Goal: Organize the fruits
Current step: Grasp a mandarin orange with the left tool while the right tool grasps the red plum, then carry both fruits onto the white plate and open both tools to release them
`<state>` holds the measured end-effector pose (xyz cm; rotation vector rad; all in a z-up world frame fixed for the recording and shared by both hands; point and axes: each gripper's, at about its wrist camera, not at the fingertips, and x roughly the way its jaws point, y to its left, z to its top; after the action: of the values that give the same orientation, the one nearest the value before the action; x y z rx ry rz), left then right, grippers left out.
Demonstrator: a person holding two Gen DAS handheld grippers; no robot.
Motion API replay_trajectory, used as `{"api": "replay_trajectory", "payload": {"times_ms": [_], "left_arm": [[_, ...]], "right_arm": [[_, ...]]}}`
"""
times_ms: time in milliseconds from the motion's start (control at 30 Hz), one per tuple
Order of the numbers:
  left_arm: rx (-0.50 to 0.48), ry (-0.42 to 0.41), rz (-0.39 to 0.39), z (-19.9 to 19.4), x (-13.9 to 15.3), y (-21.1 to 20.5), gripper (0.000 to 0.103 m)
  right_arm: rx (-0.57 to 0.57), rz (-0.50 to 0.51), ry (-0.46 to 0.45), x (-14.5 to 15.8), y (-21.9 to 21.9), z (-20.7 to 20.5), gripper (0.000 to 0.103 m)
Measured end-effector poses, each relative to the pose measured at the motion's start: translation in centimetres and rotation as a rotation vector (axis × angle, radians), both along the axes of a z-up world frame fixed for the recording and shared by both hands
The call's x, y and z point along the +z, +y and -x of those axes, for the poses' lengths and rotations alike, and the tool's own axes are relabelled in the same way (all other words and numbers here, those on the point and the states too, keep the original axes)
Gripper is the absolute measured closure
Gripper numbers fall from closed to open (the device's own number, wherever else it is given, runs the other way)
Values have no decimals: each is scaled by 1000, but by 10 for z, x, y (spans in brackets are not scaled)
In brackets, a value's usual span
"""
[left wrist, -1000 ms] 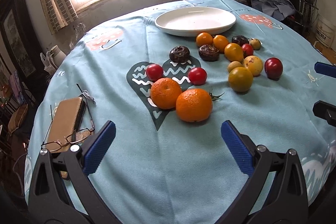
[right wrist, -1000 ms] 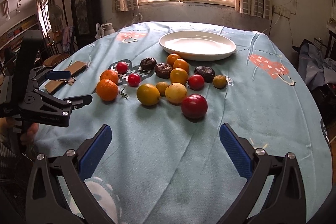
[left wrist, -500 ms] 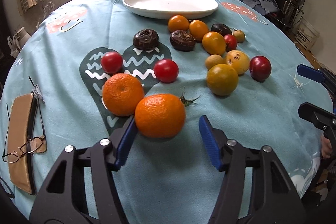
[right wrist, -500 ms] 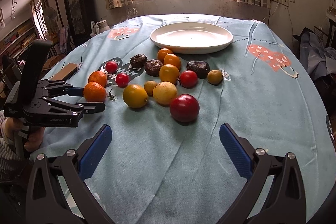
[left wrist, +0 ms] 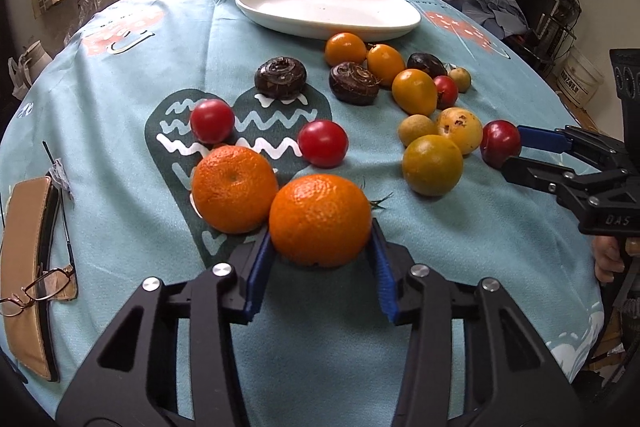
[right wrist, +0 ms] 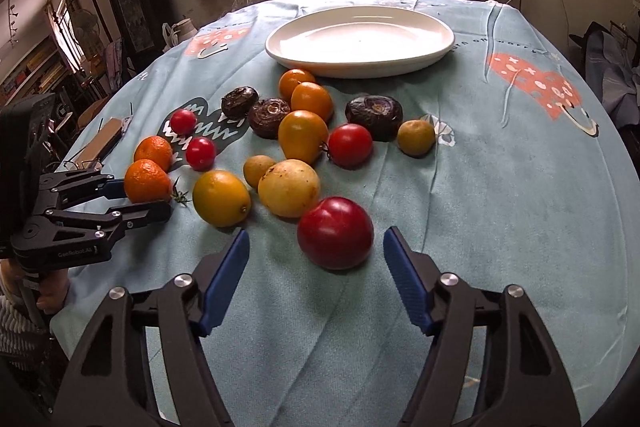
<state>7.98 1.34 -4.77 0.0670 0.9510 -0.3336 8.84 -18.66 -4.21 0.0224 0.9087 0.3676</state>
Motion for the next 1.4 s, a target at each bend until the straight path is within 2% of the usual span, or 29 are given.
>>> {"api": "replay_trajectory", "payload": {"times_ms": [133, 167, 200, 367, 467, 600, 733, 833, 1000, 1067, 1133, 1167, 1200, 1400], "left_arm": [[-12, -19, 16, 3, 6, -2, 58], [-17, -20, 20, 4, 8, -2, 58], [-19, -23, 20, 3, 10, -4, 58], [-34, -45, 15, -7, 27, -13, 58], [-34, -63, 6, -21, 39, -19, 58], [-42, -92, 2, -57, 63, -35, 58], [-40, -106, 5, -106, 73, -54, 57], [-27, -80, 23, -144, 69, -64, 57], [19, -37, 27, -192, 48, -68, 57], [30, -25, 32, -200, 39, -66, 57], [35, -45, 29, -202, 36, -65, 49], [40, -59, 24, -202, 36, -65, 38], [44, -68, 16, -202, 35, -65, 35], [45, -82, 28, -190, 44, -57, 35]], "right_arm": [[-10, -26, 30, -5, -7, -10, 53], [-15, -35, 30, -5, -10, -12, 61], [-15, -51, 36, -5, -13, -13, 62], [-9, -89, 46, -6, -20, -15, 63], [-15, -105, 6, 6, -24, -12, 63], [-64, -140, -94, 46, -40, -28, 63], [-108, -150, -147, 69, -39, -73, 63], [-123, -145, -147, 67, -30, -114, 63], [-143, -160, -98, 39, -21, -169, 63], [-154, -164, -94, 30, -19, -176, 62], [-159, -163, -102, 26, -20, -177, 58], [-160, -168, -111, 25, -21, -176, 44], [-170, -170, -133, 27, -23, -174, 39], [-160, -199, -183, 45, -27, -157, 39]]}}
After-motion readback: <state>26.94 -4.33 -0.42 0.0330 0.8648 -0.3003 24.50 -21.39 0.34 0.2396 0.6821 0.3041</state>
